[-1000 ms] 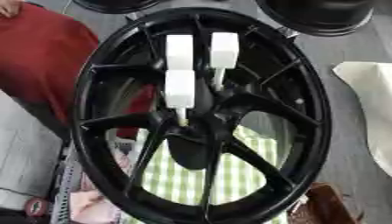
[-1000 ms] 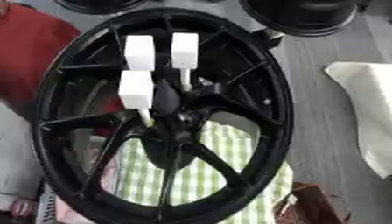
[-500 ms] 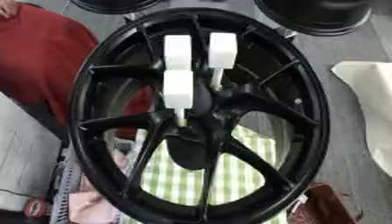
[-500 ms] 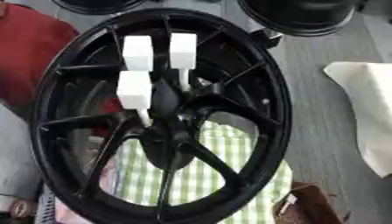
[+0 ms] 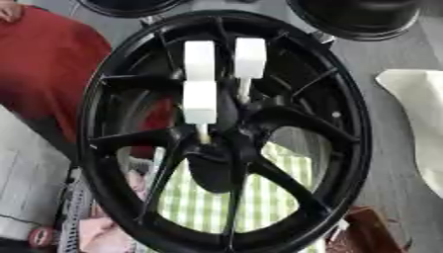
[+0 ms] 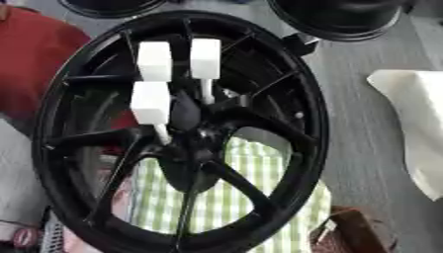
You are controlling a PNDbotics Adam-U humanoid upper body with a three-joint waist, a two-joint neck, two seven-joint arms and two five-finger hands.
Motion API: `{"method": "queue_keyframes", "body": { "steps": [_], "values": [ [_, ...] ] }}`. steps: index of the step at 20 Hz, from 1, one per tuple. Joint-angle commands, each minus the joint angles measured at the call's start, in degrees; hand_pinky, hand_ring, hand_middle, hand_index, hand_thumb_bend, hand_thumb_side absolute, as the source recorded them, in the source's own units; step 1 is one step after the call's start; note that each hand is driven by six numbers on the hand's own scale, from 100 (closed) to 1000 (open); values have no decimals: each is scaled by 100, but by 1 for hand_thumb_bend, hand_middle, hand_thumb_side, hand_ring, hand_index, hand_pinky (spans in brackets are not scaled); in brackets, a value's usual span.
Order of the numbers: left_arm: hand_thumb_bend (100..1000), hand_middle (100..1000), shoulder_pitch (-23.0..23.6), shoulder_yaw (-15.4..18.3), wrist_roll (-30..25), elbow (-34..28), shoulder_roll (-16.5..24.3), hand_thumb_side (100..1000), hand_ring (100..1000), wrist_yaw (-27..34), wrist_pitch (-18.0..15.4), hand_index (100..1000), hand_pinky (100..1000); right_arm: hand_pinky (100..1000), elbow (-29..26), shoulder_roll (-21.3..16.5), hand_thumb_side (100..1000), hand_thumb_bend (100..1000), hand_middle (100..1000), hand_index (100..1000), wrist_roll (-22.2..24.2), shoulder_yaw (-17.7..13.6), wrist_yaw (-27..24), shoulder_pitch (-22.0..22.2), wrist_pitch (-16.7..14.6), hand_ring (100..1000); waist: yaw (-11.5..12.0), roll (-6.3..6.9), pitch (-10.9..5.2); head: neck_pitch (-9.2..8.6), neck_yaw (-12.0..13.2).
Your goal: Pull the pin out of the wheel hub.
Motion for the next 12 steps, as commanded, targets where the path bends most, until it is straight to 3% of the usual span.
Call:
{"method": "queue_keyframes", "body": {
  "steps": [1, 12],
  "values": [
    [435, 677, -195, -128, -584, -142, 305, 597, 745, -394, 70, 844, 840, 656, -37, -198, 456, 171, 591, 734, 21, -53, 20, -72, -7, 606, -11, 19, -167, -87, -13],
    [458, 707, -1046, -704, -2579, 268, 131, 548, 772, -1270, -266, 854, 847, 657, -14, -198, 459, 168, 591, 734, 68, -11, 92, -51, 19, 607, -26, 31, -176, -83, -70]
  ]
}}
